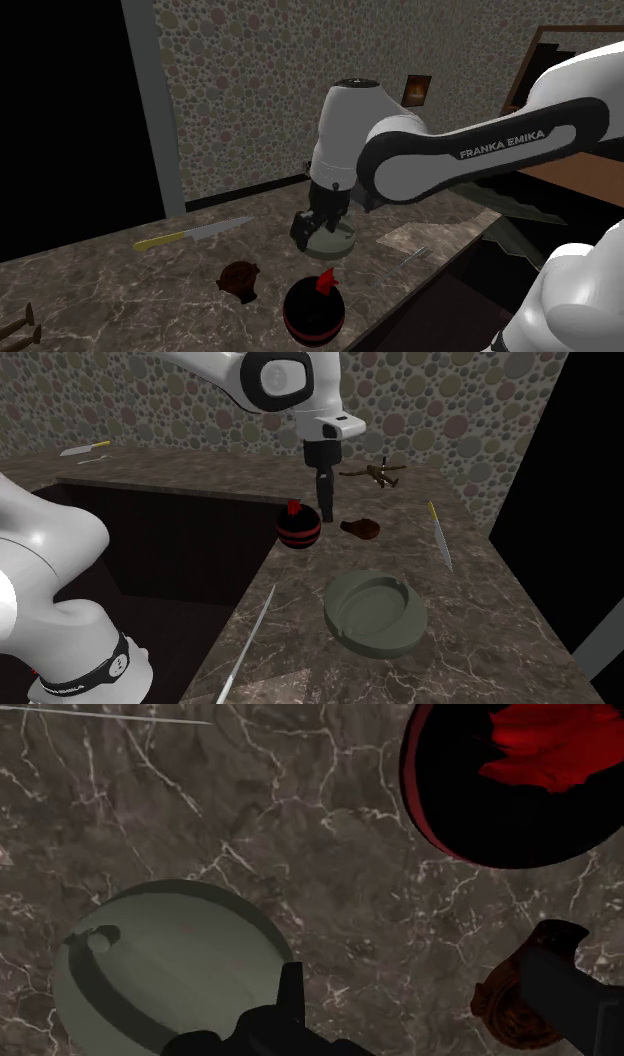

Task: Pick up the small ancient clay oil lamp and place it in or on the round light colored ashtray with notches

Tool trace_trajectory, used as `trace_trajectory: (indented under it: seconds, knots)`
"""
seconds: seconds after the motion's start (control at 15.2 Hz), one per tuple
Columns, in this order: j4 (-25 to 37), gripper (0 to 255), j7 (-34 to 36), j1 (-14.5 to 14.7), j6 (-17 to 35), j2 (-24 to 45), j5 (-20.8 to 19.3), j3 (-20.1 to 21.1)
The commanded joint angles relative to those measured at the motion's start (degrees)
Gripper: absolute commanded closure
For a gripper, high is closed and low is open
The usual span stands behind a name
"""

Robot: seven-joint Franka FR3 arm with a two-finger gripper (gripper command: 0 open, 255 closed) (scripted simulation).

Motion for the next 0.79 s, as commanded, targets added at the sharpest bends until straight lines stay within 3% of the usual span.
trace_trajectory:
  seconds: [0.0,0.26,0.46,0.73]
  knots:
    - [2.51,0,3.94,-0.19,1.03,4.36,-2.91,2.49]
    - [8.80,0,12.62,0.51,1.82,14.51,-11.03,6.30]
    - [14.45,0,19.06,2.80,1.09,22.68,-17.91,7.41]
    - [14.81,0,21.03,3.97,2.68,25.64,-20.44,6.72]
